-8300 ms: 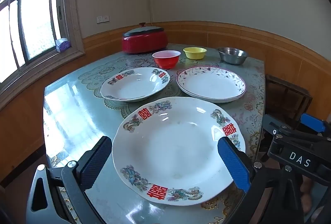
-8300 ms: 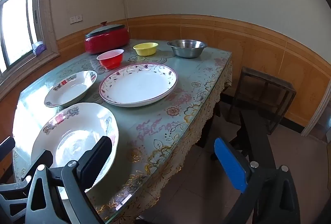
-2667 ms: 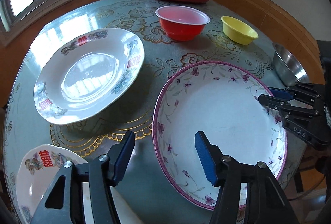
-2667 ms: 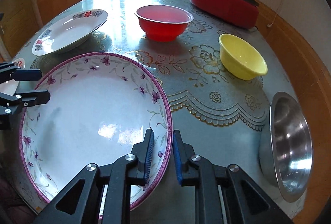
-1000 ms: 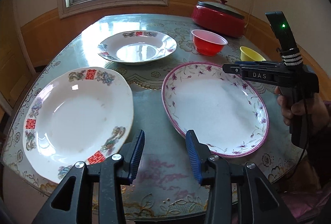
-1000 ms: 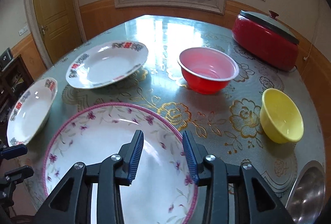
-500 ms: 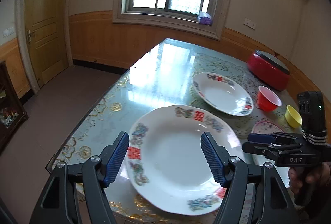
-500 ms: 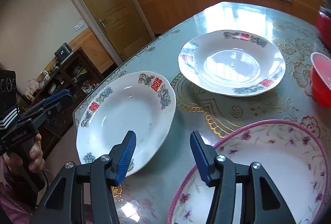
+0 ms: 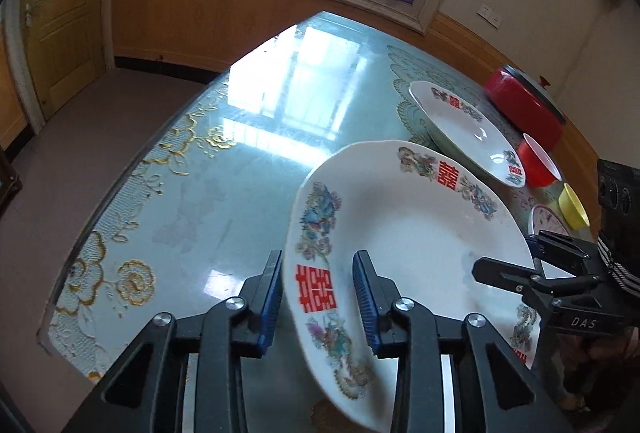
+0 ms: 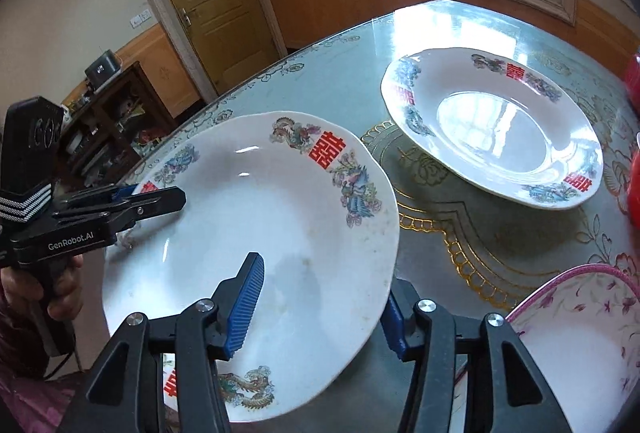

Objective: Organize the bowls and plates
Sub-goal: 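Grasp the rim of the large double-happiness plate with the left tool, then carry the held plate and lower it onto the pink-rimmed floral plate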

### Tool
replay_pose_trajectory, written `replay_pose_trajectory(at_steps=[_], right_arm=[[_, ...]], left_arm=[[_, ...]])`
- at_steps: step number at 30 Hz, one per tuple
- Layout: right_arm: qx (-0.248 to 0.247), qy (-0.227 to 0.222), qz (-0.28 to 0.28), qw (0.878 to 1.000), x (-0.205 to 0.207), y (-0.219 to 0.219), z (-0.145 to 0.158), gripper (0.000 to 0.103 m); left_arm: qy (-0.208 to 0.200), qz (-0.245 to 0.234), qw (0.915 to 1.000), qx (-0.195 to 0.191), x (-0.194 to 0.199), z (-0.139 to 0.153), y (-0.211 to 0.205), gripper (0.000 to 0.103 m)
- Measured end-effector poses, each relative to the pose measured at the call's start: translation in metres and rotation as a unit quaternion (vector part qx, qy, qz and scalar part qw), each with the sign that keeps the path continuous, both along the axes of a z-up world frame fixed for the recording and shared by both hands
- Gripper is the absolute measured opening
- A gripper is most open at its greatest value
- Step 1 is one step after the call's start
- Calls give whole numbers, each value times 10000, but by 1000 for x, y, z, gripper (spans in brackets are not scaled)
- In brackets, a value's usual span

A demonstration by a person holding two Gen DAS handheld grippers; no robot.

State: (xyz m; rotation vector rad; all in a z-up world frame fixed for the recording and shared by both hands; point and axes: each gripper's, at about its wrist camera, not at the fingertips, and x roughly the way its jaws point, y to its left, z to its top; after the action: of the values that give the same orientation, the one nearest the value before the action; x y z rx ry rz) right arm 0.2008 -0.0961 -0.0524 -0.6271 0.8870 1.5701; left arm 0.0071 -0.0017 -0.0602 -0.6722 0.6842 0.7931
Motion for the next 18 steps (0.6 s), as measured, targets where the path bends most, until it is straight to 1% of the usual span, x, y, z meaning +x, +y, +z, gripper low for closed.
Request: replay_pose_trajectory(at_steps=[1, 2, 4, 5, 6, 9, 12, 14, 18], right_arm=[[26, -178, 14, 9998, -3, -1, 0, 54], [7, -274, 12, 9996, -6, 0, 1, 54], [2, -280, -164, 9995, -1, 0, 2, 46], [5, -233, -254, 9994, 2, 0, 2, 39], [41, -206, -312, 9993, 5, -2, 4, 36], [69, -343, -286, 9990, 3, -5, 4, 36], [89, -349, -337, 9988, 2, -7, 2, 36], [151, -262, -369, 9989, 4, -10, 2, 36], [290, -74, -435, 9986, 8, -15, 7, 36]], left_arm=[[100, 10, 9998, 176, 3, 1, -2, 33], [163, -15, 9996, 243, 5, 1, -3, 34], [64, -10, 9999, 158, 2, 0, 0, 32], [68, -31, 9998, 160, 2, 1, 0, 32], [97, -68, 9997, 210, 2, 1, -1, 32], [104, -146, 9995, 267, 4, 1, 0, 32], [108, -143, 9995, 275, 5, 1, 0, 32], [89, -168, 9994, 294, 3, 2, -2, 32], [39, -152, 9996, 216, 3, 2, -2, 32]])
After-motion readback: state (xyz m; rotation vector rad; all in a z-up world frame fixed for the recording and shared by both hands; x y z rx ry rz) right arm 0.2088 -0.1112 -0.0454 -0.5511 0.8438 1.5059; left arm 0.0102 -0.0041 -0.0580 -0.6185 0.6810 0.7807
